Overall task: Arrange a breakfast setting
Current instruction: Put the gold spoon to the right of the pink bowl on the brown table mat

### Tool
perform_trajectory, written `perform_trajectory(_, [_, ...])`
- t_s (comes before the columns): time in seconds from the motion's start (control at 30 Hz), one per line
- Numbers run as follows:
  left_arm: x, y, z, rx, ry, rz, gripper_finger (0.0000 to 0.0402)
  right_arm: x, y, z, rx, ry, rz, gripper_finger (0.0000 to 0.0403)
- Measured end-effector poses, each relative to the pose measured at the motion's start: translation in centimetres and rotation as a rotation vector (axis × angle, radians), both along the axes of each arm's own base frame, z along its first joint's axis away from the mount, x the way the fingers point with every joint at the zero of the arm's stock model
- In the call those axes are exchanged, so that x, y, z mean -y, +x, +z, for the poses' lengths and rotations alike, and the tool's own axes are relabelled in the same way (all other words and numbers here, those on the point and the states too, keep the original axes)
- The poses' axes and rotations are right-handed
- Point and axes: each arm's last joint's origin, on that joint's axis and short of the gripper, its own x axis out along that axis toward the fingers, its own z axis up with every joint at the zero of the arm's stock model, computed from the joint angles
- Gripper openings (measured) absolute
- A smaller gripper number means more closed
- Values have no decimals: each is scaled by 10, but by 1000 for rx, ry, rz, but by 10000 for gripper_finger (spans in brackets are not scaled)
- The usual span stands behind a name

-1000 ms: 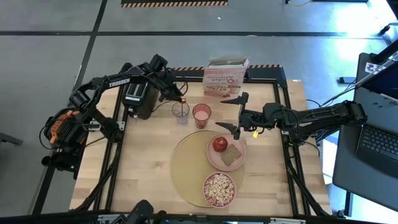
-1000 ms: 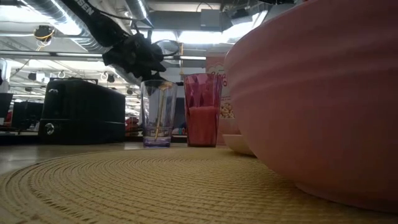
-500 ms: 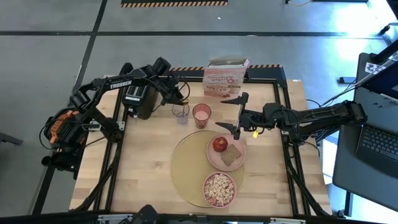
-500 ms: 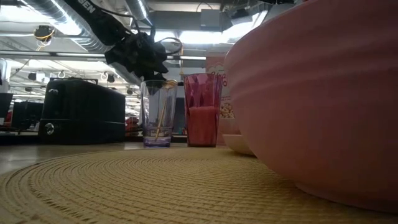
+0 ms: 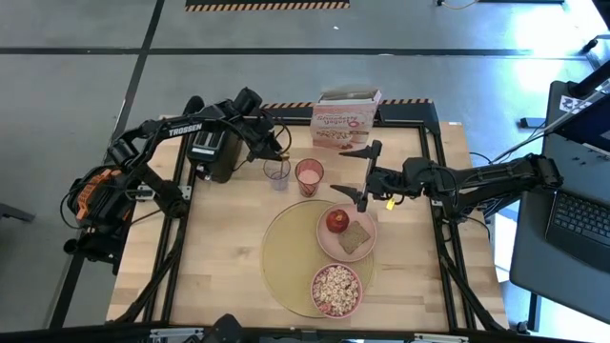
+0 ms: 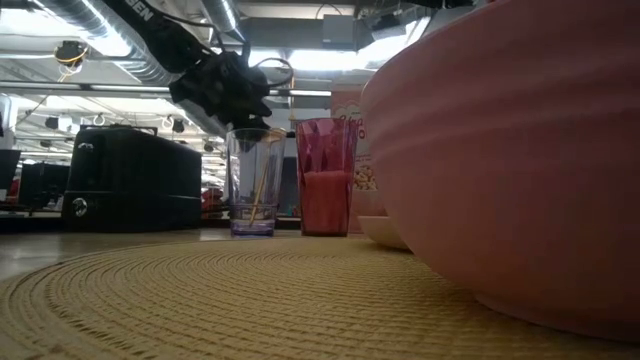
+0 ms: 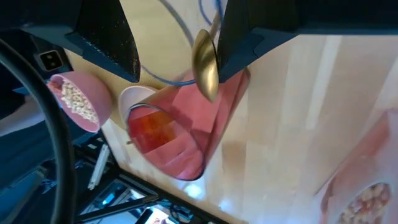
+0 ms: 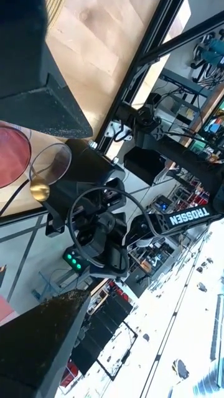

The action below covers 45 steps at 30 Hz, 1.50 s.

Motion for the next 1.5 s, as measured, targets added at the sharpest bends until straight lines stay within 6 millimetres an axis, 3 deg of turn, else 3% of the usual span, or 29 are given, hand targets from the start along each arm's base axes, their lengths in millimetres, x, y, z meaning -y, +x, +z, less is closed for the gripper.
perform_trajectory(0.73, [6, 8, -1, -25, 67, 10, 204, 1, 0, 0, -2, -1, -26, 386])
perform_trajectory(1.0, [-3, 5, 0, -37, 140, 79, 203, 1, 0, 0, -2, -2, -26, 386])
perform_trajectory(1.5, [-3, 10, -4, 20, 90, 7, 203, 1, 0, 0, 0, -2, -26, 386])
